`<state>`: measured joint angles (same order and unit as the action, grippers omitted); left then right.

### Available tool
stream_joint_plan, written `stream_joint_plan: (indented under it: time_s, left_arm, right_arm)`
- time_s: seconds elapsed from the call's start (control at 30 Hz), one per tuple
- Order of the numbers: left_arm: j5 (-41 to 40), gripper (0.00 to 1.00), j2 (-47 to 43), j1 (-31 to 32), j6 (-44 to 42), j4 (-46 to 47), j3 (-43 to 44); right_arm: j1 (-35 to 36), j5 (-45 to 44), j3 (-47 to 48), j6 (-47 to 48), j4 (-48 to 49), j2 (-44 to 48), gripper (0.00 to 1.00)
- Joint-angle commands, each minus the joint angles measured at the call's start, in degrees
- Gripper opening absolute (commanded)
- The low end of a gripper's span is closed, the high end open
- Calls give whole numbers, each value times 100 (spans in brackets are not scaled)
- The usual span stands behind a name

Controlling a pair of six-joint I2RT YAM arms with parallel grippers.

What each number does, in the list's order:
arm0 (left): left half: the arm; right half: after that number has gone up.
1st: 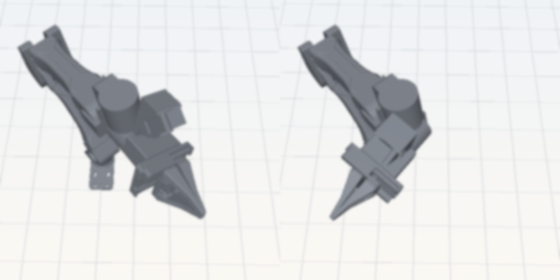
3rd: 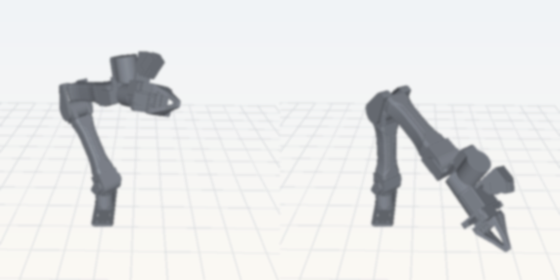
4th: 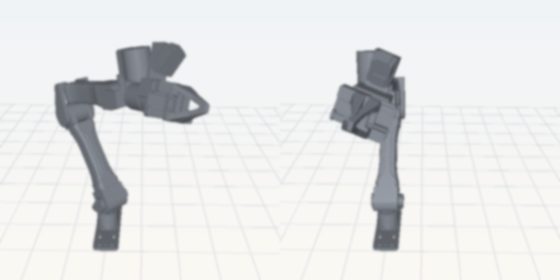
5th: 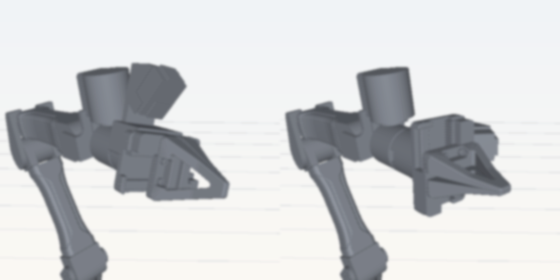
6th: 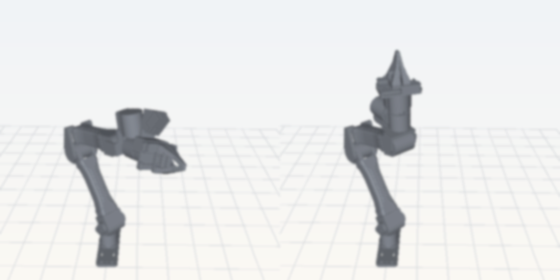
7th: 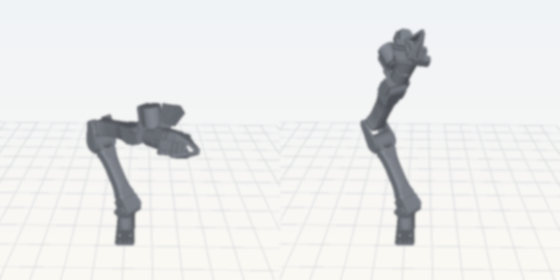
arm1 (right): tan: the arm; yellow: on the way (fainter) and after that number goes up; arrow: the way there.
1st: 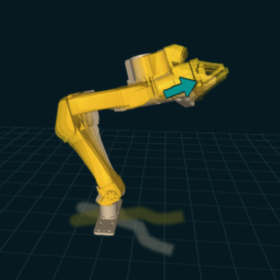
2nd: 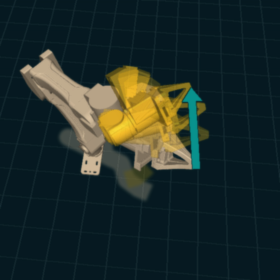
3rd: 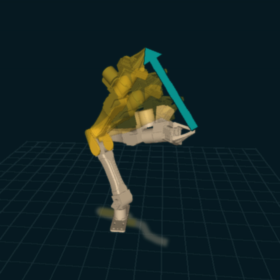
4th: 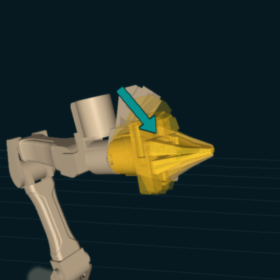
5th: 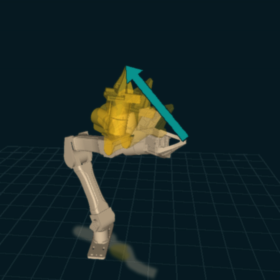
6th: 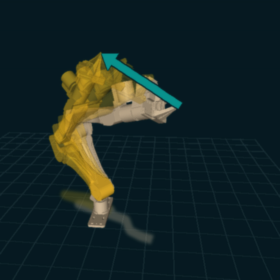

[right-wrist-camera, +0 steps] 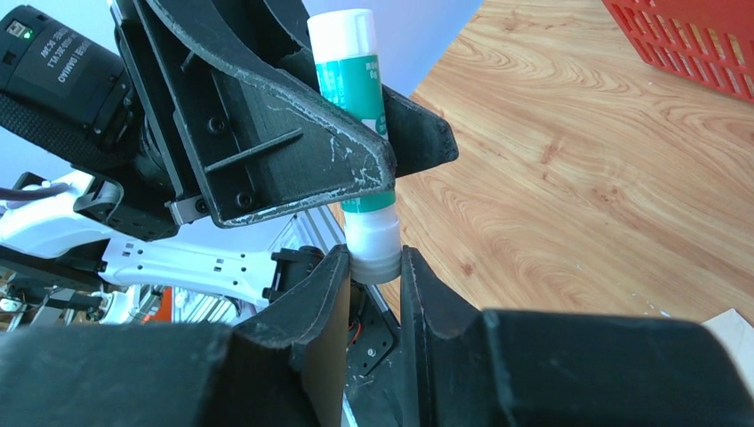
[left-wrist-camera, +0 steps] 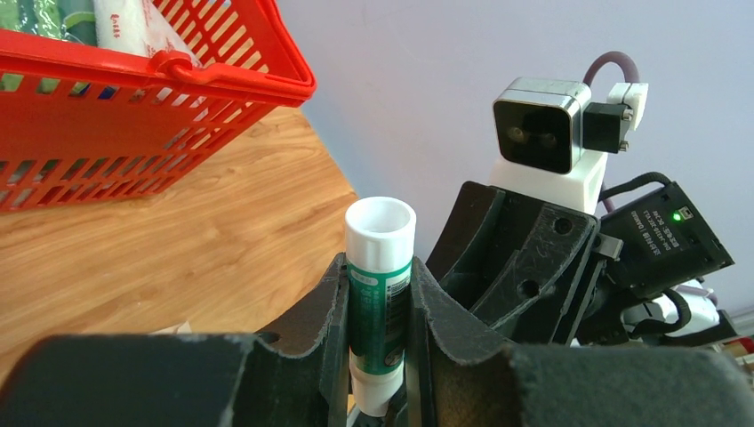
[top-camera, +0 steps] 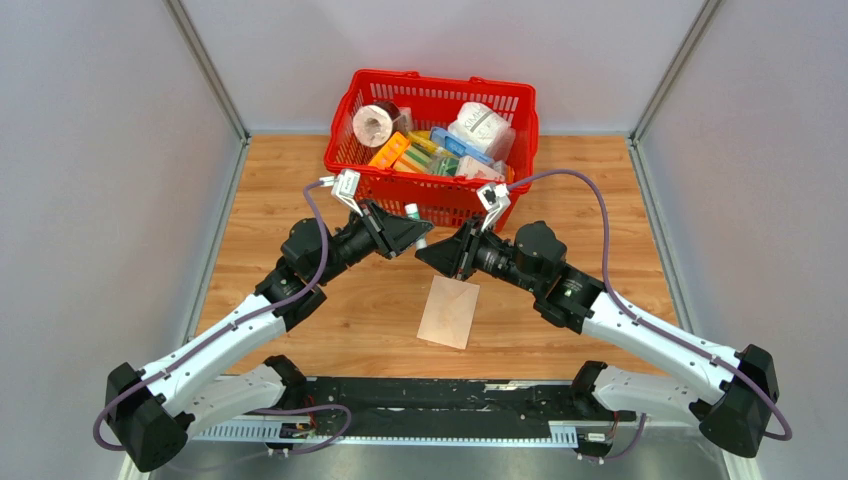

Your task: Place the letter into the envelope and seal it

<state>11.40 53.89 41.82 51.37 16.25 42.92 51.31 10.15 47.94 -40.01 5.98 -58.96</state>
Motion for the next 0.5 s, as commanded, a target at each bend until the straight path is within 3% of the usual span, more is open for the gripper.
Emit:
stream_joint_plan:
  time_s: [0.0,0.47]
  left_arm:
    - [135,0,-27,19,-180,19,-82]
    - [73,0,-10,54,-338,-139,-143]
  right_arm:
    - [-16,-514,171,-200,809,-19,15]
    - [-16,-927,110,-200,985,-46,15]
